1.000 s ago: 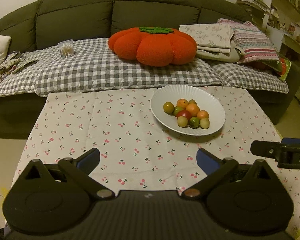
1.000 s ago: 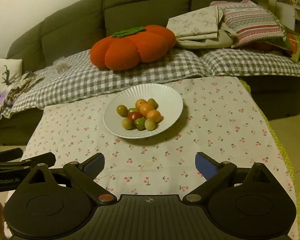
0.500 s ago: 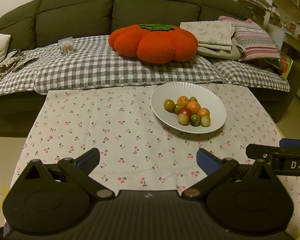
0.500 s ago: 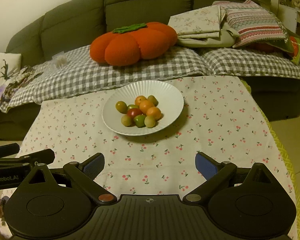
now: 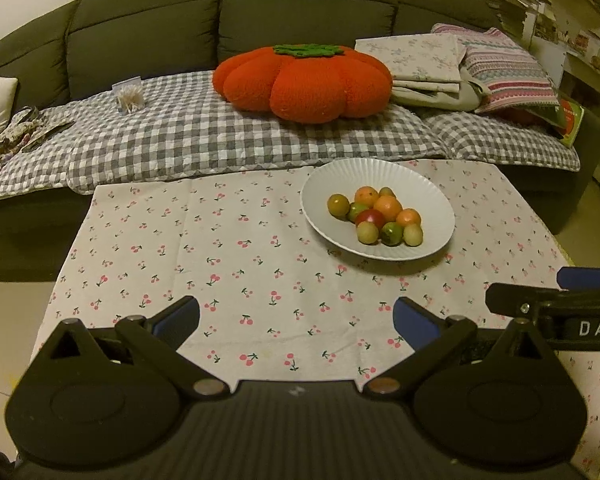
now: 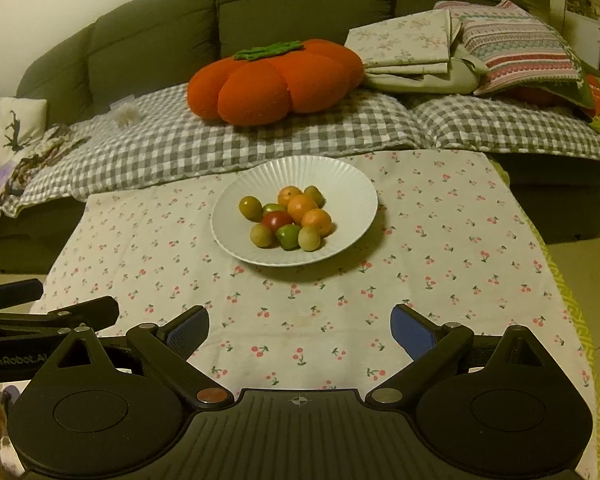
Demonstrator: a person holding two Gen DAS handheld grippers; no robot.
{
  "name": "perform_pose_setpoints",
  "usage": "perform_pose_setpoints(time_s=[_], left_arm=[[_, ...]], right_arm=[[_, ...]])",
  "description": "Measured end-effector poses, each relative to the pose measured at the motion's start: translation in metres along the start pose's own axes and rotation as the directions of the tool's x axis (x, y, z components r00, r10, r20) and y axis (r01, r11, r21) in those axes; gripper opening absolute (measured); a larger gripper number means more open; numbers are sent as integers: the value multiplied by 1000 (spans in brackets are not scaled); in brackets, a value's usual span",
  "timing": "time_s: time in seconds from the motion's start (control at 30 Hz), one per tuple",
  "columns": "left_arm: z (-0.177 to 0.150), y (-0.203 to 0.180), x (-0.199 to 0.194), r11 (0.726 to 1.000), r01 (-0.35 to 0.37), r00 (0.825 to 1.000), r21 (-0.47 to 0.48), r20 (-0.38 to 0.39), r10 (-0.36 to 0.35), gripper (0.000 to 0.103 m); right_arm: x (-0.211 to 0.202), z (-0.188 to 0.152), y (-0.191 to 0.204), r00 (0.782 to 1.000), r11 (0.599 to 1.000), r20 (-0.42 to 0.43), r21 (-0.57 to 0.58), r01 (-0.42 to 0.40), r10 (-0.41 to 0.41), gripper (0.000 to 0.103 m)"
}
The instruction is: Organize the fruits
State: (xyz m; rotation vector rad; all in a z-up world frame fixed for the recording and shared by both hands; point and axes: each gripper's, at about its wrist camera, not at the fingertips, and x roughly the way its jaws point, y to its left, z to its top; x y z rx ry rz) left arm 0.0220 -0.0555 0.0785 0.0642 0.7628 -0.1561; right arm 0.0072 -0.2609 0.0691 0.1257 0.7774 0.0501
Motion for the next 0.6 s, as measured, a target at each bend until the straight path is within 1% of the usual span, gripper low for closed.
perform_pose_setpoints(time_s=[0.6], left_arm=[[0,-2,1,1000,14,1000,2,-2,-14,102]], right_arm=[[-1,-1,1,1000,1000,3,-10,7,-7,99]])
